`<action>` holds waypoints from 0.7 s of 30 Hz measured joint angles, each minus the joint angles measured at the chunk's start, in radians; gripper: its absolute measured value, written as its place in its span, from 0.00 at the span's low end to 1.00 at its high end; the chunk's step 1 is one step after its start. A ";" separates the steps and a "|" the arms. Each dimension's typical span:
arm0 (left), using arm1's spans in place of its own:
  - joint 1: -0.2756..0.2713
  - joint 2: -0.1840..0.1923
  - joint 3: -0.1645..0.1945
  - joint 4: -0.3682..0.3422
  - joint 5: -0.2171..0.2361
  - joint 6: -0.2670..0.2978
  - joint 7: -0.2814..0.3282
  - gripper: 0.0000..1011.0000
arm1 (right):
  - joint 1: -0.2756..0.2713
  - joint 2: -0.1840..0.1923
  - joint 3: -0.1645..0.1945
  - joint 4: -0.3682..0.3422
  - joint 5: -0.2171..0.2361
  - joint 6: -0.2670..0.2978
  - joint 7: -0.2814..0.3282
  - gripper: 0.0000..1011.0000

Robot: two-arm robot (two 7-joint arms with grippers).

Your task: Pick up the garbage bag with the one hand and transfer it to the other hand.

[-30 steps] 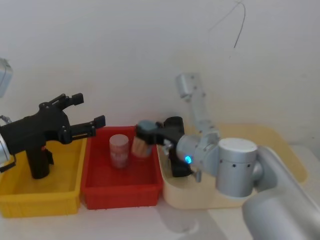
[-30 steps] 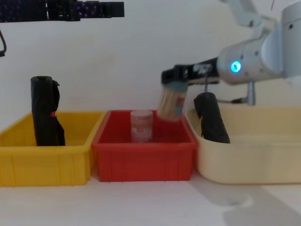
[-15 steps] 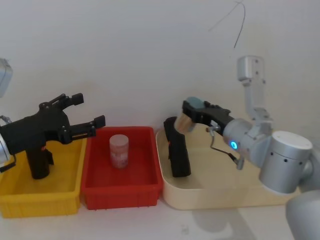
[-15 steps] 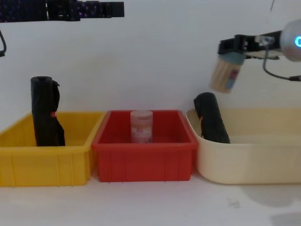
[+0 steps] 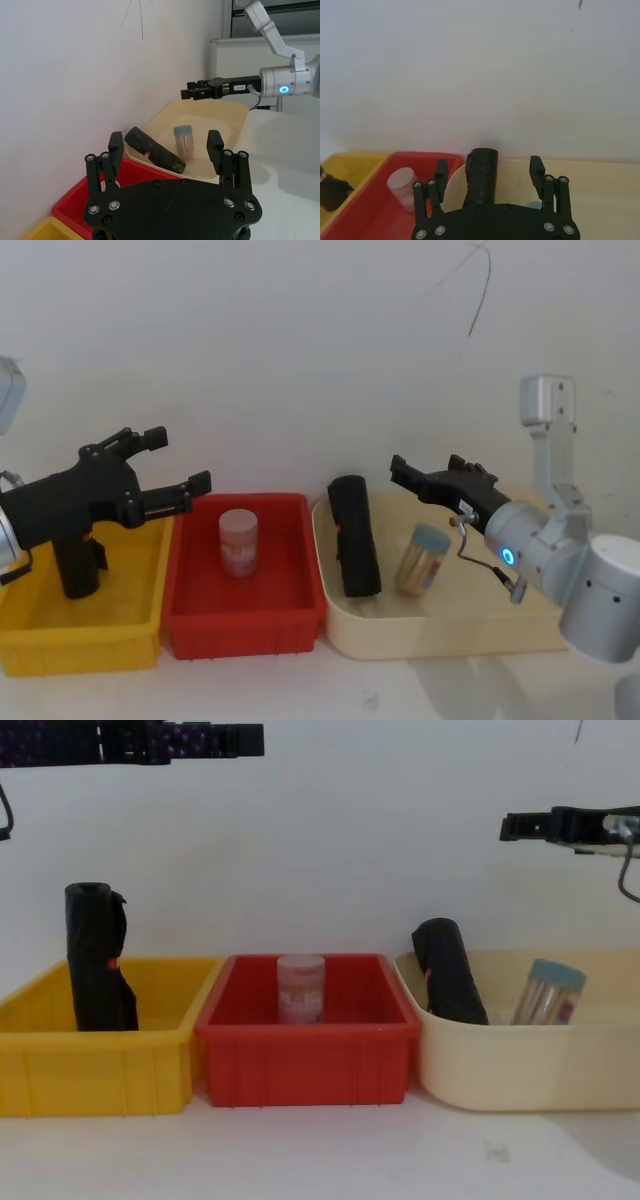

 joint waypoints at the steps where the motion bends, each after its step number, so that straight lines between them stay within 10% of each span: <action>1: 0.000 0.000 0.000 0.000 0.000 0.000 0.000 0.99 | -0.011 0.006 -0.004 -0.011 0.000 -0.015 0.011 0.99; 21: -0.005 -0.004 0.012 0.015 0.003 0.004 0.008 0.99 | -0.182 0.048 -0.108 -0.219 -0.007 -0.169 0.128 0.99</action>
